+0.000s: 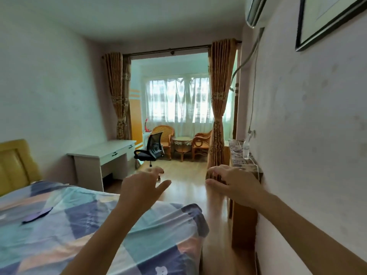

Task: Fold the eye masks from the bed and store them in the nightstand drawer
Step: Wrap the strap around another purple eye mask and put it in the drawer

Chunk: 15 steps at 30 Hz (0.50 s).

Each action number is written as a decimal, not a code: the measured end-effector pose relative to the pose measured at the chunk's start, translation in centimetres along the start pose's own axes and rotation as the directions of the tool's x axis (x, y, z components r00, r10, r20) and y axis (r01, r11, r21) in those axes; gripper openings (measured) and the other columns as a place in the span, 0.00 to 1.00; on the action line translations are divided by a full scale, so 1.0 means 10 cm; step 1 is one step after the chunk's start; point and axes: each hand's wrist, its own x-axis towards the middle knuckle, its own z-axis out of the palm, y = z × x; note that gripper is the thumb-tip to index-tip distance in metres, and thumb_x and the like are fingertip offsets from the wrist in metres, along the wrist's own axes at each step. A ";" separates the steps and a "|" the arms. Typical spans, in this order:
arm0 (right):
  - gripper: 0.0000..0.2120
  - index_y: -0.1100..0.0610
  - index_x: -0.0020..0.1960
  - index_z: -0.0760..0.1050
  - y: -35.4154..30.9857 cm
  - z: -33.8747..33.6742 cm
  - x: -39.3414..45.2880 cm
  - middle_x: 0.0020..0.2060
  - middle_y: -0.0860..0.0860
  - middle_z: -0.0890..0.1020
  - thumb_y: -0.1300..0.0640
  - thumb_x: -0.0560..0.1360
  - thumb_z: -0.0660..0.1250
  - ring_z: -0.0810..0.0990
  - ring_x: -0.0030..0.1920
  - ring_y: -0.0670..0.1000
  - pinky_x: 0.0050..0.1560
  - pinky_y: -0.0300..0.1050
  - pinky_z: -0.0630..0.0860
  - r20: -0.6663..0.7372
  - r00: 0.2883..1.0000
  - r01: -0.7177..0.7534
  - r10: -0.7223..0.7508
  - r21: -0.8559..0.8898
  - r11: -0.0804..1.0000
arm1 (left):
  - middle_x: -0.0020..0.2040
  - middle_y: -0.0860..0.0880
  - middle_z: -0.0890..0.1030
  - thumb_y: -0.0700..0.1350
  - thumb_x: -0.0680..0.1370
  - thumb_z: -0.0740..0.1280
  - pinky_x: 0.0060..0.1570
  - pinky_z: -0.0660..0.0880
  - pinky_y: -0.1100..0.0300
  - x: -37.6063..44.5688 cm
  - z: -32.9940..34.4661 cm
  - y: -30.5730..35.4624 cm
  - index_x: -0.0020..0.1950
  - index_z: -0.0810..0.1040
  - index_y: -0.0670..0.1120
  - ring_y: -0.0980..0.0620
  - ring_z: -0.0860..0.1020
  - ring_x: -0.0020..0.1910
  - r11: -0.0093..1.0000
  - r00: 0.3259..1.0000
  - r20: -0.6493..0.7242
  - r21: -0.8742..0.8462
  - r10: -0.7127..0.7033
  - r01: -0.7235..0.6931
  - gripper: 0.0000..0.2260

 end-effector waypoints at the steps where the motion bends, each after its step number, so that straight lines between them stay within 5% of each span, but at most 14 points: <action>1: 0.25 0.44 0.68 0.66 0.11 0.12 0.23 0.64 0.43 0.75 0.35 0.76 0.54 0.79 0.56 0.45 0.56 0.45 0.76 0.016 1.000 0.018 -0.019 0.010 1.000 | 0.58 0.58 0.81 0.65 0.76 0.58 0.45 0.75 0.60 0.17 0.14 -0.02 0.66 0.72 0.57 0.56 0.80 0.51 1.000 1.000 0.008 -0.013 -0.025 0.026 0.22; 7: 0.26 0.42 0.69 0.65 0.82 0.76 1.54 0.67 0.41 0.73 0.33 0.75 0.53 0.79 0.57 0.45 0.57 0.49 0.77 0.036 0.995 0.097 -0.098 0.022 0.995 | 0.60 0.58 0.79 0.66 0.76 0.57 0.44 0.73 0.61 1.32 1.03 -0.25 0.66 0.70 0.58 0.57 0.79 0.54 0.994 0.998 0.008 0.091 -0.055 0.054 0.22; 15: 0.24 0.44 0.67 0.67 2.51 0.63 2.94 0.61 0.43 0.77 0.34 0.75 0.56 0.77 0.54 0.45 0.54 0.48 0.77 -0.006 0.999 -0.054 0.054 -0.018 0.998 | 0.58 0.55 0.80 0.64 0.77 0.58 0.39 0.70 0.60 3.66 2.14 0.37 0.65 0.72 0.54 0.54 0.79 0.51 0.992 0.994 0.002 0.060 0.113 -0.113 0.22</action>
